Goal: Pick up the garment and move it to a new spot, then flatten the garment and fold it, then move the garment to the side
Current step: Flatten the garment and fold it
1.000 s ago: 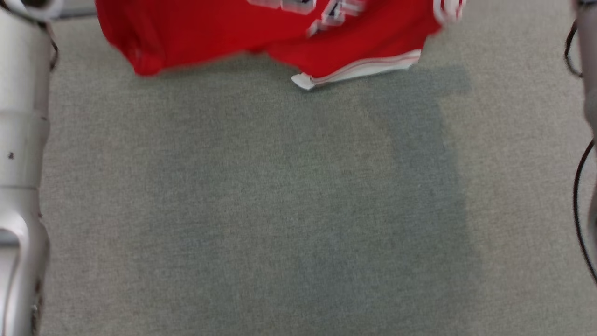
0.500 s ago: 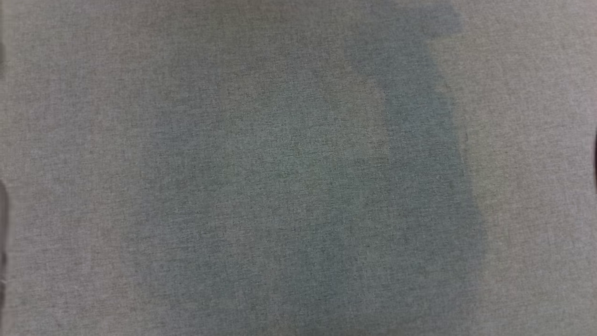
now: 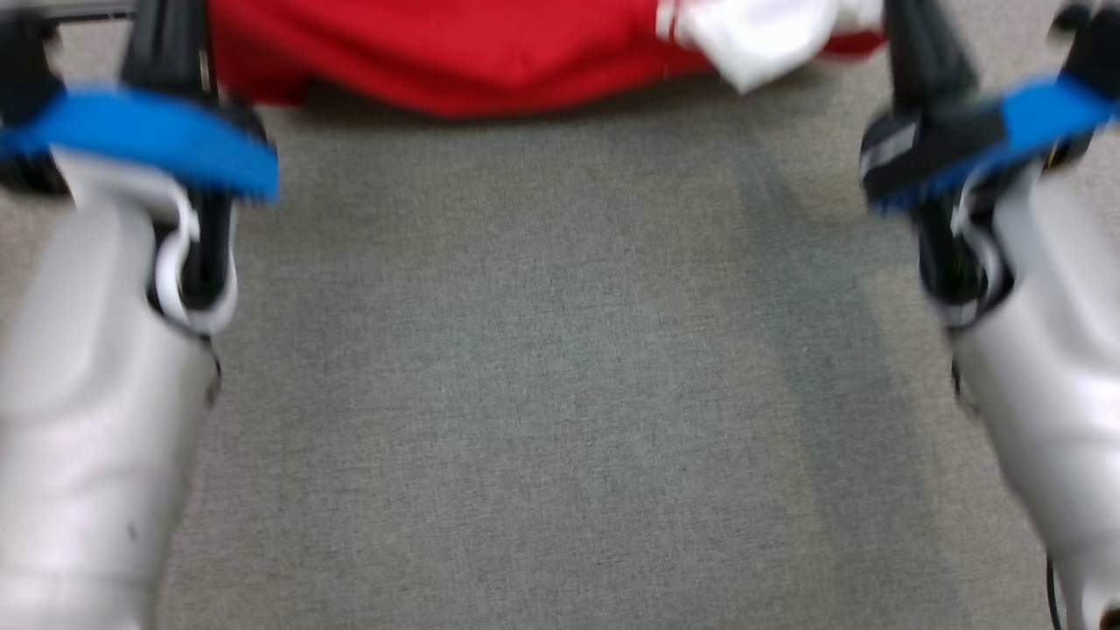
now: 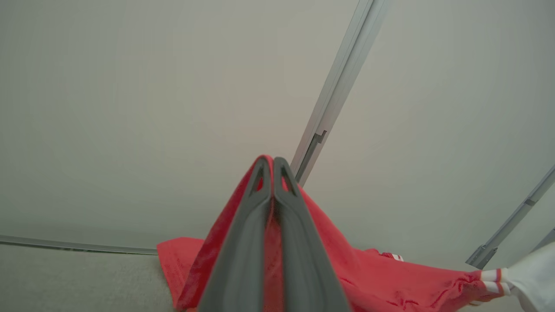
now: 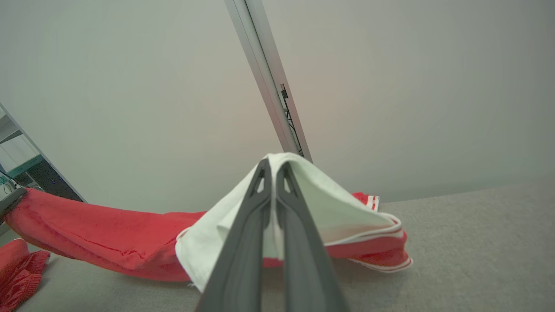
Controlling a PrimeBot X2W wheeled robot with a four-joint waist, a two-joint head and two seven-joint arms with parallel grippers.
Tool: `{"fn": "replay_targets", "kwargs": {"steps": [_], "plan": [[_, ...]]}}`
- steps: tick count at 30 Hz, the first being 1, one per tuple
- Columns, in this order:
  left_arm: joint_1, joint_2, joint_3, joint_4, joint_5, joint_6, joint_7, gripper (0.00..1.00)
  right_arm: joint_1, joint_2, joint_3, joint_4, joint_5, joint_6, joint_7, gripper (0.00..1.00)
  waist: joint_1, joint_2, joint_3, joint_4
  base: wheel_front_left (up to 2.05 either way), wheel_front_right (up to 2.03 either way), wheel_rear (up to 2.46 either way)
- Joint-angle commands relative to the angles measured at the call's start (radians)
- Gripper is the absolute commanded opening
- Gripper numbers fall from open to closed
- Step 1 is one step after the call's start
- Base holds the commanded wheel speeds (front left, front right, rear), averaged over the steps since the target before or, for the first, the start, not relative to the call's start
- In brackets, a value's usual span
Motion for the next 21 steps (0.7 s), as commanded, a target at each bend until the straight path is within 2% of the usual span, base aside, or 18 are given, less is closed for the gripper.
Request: {"fn": "replay_targets", "kwargs": {"steps": [1,7,14,21], "plan": [[0.08,-0.014,0.041,-0.038,0.02,-0.001,-0.002,0.0,0.086,-0.012,-0.003,-0.035,0.013,0.002,-0.005,0.0,0.0001,0.0,-0.026,-0.009,0.0,0.0,0.0],[0.431,-0.077,0.186,-0.171,0.108,-0.001,-0.003,0.0,0.405,-0.027,-0.02,-0.149,0.047,0.002,-0.005,0.0,0.0001,0.0,-0.101,-0.006,0.0,0.0,0.0],[0.708,-0.147,0.245,-0.248,0.193,-0.001,-0.003,0.0,0.704,-0.028,-0.066,-0.2,0.086,0.002,-0.004,0.0,0.0001,0.0,-0.19,0.028,0.0,0.0,0.0],[0.881,-0.173,0.265,-0.258,0.256,-0.001,-0.003,0.0,0.965,0.015,-0.152,-0.282,0.069,0.002,0.017,0.0,0.0001,0.0,-0.266,0.062,0.0,0.0,0.0]]}}
